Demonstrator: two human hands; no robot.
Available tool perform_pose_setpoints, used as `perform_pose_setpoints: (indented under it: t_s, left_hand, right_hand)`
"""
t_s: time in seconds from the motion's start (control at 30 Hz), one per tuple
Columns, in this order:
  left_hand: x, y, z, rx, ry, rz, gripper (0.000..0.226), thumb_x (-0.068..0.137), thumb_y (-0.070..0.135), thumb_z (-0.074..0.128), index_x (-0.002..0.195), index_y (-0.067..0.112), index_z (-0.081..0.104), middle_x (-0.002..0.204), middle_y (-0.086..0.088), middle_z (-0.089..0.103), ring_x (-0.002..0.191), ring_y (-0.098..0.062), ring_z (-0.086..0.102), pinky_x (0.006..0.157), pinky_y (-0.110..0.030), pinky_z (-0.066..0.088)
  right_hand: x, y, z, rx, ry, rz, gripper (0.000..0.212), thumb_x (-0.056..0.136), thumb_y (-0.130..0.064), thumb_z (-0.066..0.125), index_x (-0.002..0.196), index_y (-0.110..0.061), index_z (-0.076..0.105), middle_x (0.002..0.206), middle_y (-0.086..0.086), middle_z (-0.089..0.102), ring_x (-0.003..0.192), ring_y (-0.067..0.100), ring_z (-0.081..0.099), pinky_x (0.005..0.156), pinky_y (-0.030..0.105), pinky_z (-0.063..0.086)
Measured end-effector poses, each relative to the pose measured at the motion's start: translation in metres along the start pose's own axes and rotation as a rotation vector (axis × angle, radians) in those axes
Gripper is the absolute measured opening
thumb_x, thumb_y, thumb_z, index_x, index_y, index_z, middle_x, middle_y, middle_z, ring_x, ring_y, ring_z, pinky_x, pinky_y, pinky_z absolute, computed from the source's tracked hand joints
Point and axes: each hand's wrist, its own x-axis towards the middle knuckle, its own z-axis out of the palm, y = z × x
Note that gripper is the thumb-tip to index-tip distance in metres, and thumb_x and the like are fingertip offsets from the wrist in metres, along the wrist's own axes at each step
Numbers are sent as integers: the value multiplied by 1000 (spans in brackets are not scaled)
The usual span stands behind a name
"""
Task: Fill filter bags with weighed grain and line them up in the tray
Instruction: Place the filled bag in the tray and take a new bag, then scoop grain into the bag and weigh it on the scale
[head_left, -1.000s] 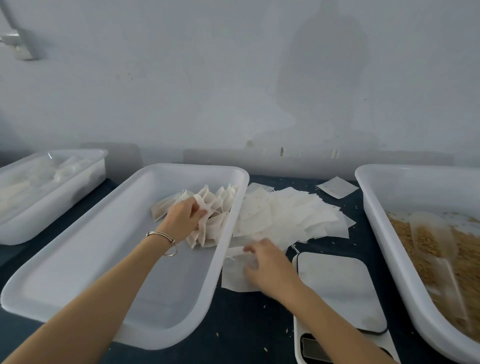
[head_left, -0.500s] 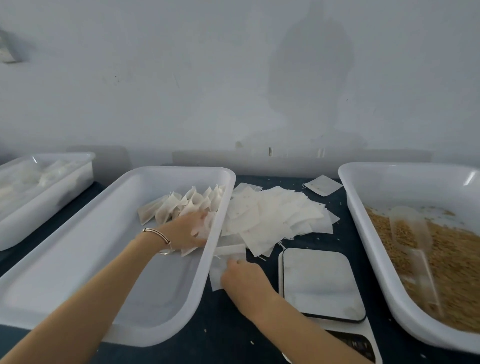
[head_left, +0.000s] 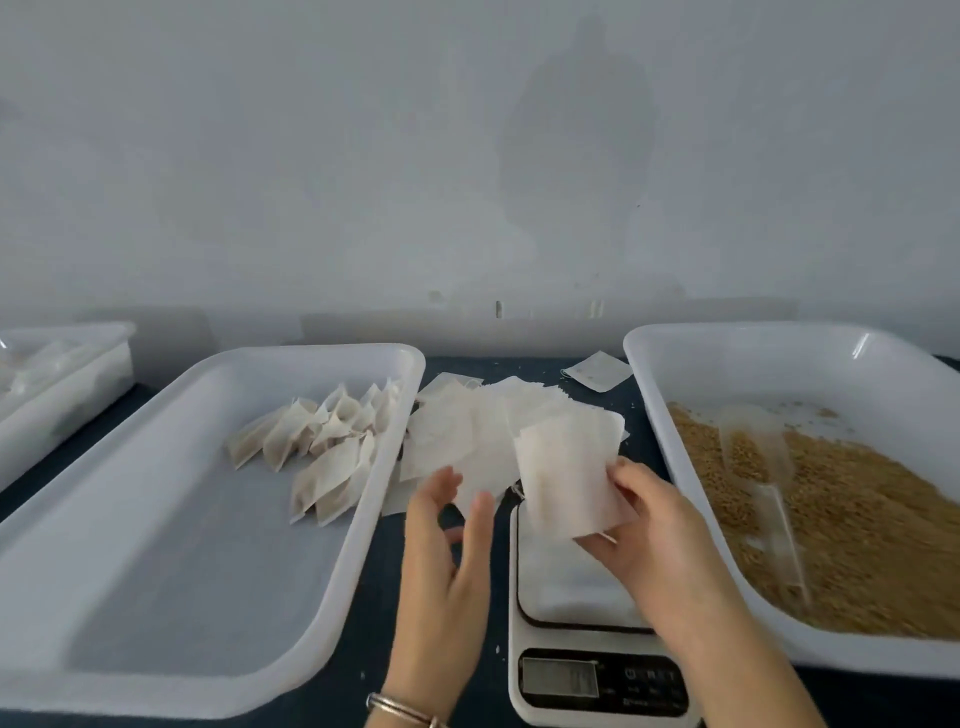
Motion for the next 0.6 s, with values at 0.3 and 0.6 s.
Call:
perform_pose_setpoints:
  t_s: [0.3,0.6]
  left_hand:
    - [0,-18,26,-502,-384,-342,46,84,47,52,96,8,74,101,-22,69,88,-24,67,73,-31,55]
    - [-14,-16,16,-378,-189,-271,40,72,42,73,78,3,69,82,-26,63,74,-31,55,76,-47,50]
  right_hand:
    - [-10,14,-29,-151,82,30,24,93,-23,47,91,-13,69,93,11,64,85,20,61,56,27,51]
    - [-22,28,-30,-769,61,-289,33,92,-45,48,125,-41,46,115,-23,54,98,-7,57,72,15,50]
